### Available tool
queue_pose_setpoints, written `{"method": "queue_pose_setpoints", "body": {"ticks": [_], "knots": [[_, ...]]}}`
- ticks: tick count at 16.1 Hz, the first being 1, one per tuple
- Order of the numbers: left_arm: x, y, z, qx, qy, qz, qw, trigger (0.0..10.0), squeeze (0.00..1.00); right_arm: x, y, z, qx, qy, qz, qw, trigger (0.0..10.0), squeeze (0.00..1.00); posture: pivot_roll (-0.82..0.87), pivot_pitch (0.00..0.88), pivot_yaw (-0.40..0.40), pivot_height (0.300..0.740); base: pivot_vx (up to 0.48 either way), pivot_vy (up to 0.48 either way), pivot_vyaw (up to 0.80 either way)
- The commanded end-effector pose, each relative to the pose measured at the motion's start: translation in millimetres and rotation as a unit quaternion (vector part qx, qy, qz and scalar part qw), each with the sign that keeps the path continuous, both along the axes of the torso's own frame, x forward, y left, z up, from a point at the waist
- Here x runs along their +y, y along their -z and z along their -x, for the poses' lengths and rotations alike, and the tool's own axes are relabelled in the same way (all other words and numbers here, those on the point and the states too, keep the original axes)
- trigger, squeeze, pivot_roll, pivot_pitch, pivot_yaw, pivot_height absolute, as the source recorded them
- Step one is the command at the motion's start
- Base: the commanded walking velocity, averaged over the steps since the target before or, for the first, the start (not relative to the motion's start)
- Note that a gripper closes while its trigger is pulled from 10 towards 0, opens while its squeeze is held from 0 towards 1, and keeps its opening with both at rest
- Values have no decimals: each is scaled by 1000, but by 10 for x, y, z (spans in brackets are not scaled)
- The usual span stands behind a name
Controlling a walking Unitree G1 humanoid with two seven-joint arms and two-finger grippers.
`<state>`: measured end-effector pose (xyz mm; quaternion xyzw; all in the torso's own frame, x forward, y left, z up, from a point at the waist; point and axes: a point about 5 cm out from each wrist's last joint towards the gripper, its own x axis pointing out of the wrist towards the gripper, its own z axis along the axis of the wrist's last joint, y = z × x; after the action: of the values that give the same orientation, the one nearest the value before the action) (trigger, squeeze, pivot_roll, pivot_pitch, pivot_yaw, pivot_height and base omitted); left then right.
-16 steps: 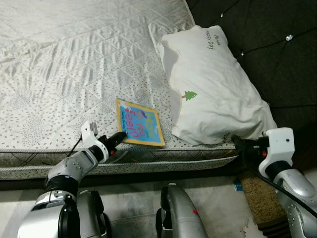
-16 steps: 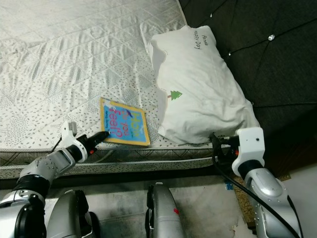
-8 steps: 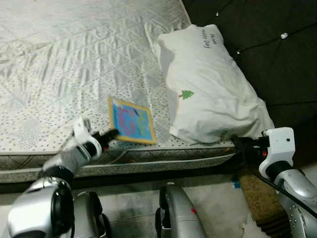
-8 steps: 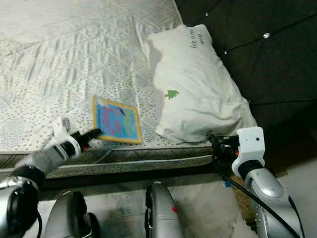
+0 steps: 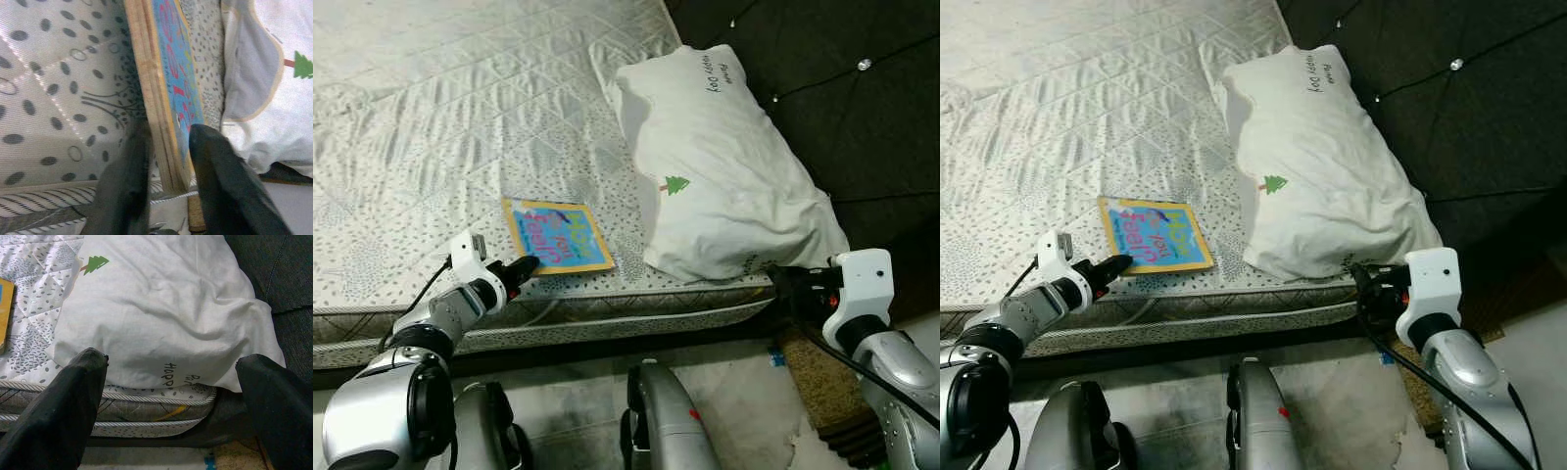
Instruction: Clean up the room
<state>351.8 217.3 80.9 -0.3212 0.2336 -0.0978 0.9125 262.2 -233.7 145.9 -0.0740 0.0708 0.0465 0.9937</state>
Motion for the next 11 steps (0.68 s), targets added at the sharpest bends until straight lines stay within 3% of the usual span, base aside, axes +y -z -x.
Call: {"method": "queue_pose_setpoints", "body": {"ticks": [1,3,7,11], "knots": [[40,48,28,13,-11,-17,1000,10000,1000,-10,-30,10,-4,1,4,1000,10000,0,-364,238,-208,611,0,0,0],[212,24,36,15,-58,-40,997,10000,1000,23,-20,-19,-6,0,0,1000,10000,0,-352,235,-203,611,0,0,0],[350,17,63,19,-85,-61,994,10000,1000,57,2,-30,-8,-4,-2,1000,10000,0,-343,228,-198,611,0,0,0],[559,-75,54,5,-145,-114,983,10000,1000,106,24,-81,-16,-1,-14,1000,10000,0,-308,207,-175,611,0,0,0]]}}
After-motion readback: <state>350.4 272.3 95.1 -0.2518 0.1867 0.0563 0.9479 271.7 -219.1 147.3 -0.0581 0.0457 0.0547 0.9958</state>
